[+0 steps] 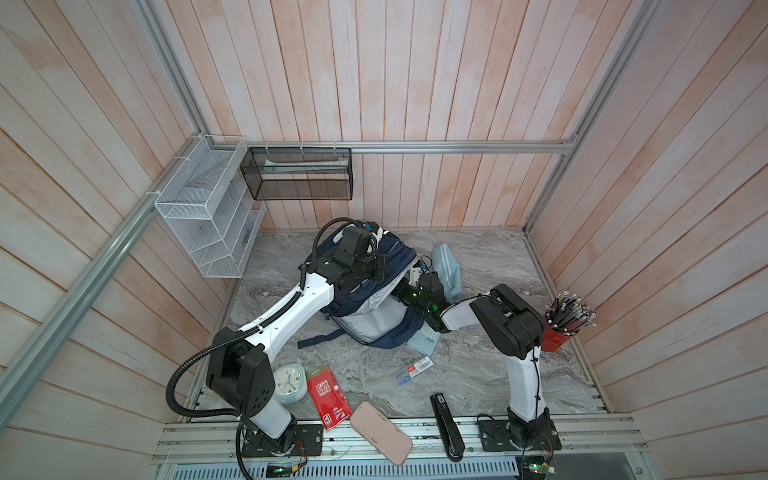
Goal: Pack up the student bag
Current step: 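Open the right gripper off the book and withdraw while the left releases the opening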
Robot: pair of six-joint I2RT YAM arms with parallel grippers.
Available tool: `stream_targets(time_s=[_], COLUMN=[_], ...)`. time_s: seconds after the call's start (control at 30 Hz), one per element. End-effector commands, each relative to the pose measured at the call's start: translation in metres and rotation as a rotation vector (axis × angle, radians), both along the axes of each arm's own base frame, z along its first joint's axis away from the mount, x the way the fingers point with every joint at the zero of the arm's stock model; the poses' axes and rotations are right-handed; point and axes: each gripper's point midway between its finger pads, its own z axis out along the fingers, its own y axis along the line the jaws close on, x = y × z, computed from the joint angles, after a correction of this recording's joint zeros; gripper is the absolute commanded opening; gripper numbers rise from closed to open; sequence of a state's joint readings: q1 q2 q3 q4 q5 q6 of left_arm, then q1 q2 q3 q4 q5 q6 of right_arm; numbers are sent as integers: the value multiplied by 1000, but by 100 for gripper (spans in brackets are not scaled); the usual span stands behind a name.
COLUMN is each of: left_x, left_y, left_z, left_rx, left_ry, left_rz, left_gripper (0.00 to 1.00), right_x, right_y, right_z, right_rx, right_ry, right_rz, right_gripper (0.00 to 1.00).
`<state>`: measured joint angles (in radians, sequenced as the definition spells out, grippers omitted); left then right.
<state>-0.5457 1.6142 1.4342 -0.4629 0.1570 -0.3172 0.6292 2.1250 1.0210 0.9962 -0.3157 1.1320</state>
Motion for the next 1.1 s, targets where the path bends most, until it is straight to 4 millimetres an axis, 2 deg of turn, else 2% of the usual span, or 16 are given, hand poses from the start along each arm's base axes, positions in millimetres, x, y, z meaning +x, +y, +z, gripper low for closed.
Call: stream_targets(time_s=[0.0,0.07,0.13,0.17,0.3,0.43,0.5,0.57,0.63,0.77,0.8,0.87,0.9,0.97,1.07], left_x=[1,1,3,4,10,15,15,15,12,3,0,-6,-10,-20,-38], left_y=[-13,-12,-11,-11,-6,-3,-3,-6,-8,-2,3,19,30,57,100], left_z=[36,32,29,25,7,-8,-9,-11,-12,-8,-7,-5,-4,-8,-27], left_rx=[-117,-116,-122,-122,-127,-137,-150,-165,-183,-223,-230,-251,-272,-333,-374], left_ry=[-74,-67,-59,-52,-21,7,16,29,48,61,59,65,70,86,95], left_rz=[-31,-27,-23,-22,-4,10,13,6,-1,25,44,94,128,198,306], left_gripper=[0,0,0,0,0,0,0,8,29,52,56,64,70,81,88], right_x=[12,8,-2,-6,-34,-69,-86,-99,-111,-129,-132,-134,-138,-147,-157], right_y=[17,19,8,1,-36,-68,-85,-106,-129,-166,-176,-213,-220,-218,-214], right_z=[36,30,22,23,17,16,13,18,25,53,58,48,46,52,47], right_rx=[100,79,51,48,-7,-148,-238,-317,-403,-541,-525,-469,-411,-351,-435], right_ry=[-100,-82,-58,-51,-5,-8,-10,-26,-58,-214,-239,-135,-127,-173,-162], right_rz=[18,46,56,55,63,69,53,16,-39,-141,-187,-339,-337,-266,-217], right_gripper=[7,21,36,40,48,50,52,54,58,74,97,98,98,93,86])
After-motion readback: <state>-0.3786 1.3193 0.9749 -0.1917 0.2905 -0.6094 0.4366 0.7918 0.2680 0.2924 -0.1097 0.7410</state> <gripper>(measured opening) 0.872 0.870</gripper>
